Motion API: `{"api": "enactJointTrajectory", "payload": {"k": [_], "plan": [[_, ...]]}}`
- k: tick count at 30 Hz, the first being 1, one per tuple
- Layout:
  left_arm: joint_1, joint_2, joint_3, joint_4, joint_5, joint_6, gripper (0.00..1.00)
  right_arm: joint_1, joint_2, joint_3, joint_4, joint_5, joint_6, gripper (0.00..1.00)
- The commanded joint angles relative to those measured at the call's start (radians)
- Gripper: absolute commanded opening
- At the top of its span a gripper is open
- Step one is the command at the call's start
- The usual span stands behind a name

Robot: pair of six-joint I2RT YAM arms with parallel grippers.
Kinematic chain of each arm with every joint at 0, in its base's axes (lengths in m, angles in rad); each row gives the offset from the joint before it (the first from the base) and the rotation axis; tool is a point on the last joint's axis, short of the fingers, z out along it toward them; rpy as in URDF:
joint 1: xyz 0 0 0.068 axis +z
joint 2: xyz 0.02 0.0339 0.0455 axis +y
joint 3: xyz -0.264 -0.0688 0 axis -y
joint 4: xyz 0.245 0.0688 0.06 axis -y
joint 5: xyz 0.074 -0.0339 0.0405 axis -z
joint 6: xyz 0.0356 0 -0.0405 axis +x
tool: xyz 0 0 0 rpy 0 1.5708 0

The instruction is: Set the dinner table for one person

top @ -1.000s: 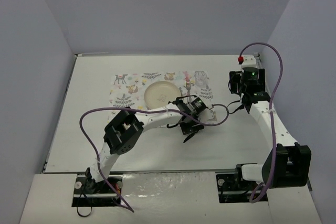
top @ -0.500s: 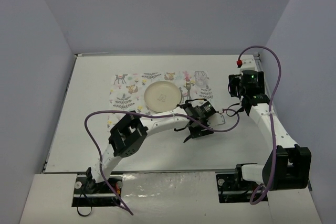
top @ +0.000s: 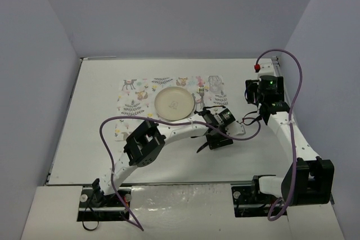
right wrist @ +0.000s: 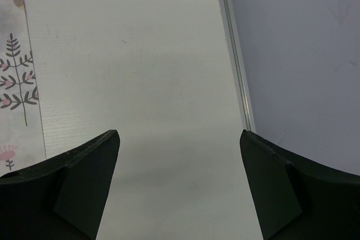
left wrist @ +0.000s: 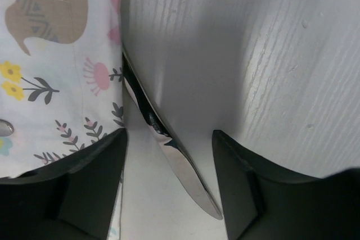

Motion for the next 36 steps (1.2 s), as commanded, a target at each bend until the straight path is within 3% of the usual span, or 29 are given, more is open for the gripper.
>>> {"api": "enactJointTrajectory", "payload": {"k": [1, 4, 11, 14, 26, 32, 36], "plan": [[-0.006, 0.010, 0.044, -0.034, 0.051, -0.016, 0.51, -0.010, -0.031, -0.004, 0.062, 0.008, 0.010, 0.85], [-0.006, 0.024, 0.058, -0.050, 0.075, -0.012, 0.45, -0.010, -0.032, -0.006, 0.062, 0.005, 0.010, 0.85], [-0.008, 0.018, 0.031, -0.077, 0.133, 0.068, 0.08, -0.012, -0.035, -0.007, 0.060, -0.004, -0.003, 0.85], [-0.008, -0.005, -0.012, -0.075, 0.139, 0.107, 0.00, -0.012, -0.031, -0.003, 0.051, -0.028, -0.024, 0.86], [-0.030, -0.171, -0.245, -0.112, 0.180, 0.303, 0.00, -0.033, -0.088, 0.123, -0.014, -0.097, -0.154, 0.89], [-0.089, -0.272, -0.386, -0.174, 0.119, 0.445, 0.00, -0.033, -0.073, 0.216, -0.095, -0.166, -0.187, 0.89], [-0.107, -0.307, -0.433, -0.164, 0.051, 0.438, 0.00, -0.033, -0.064, 0.223, -0.099, -0.198, -0.164, 0.89]]}}
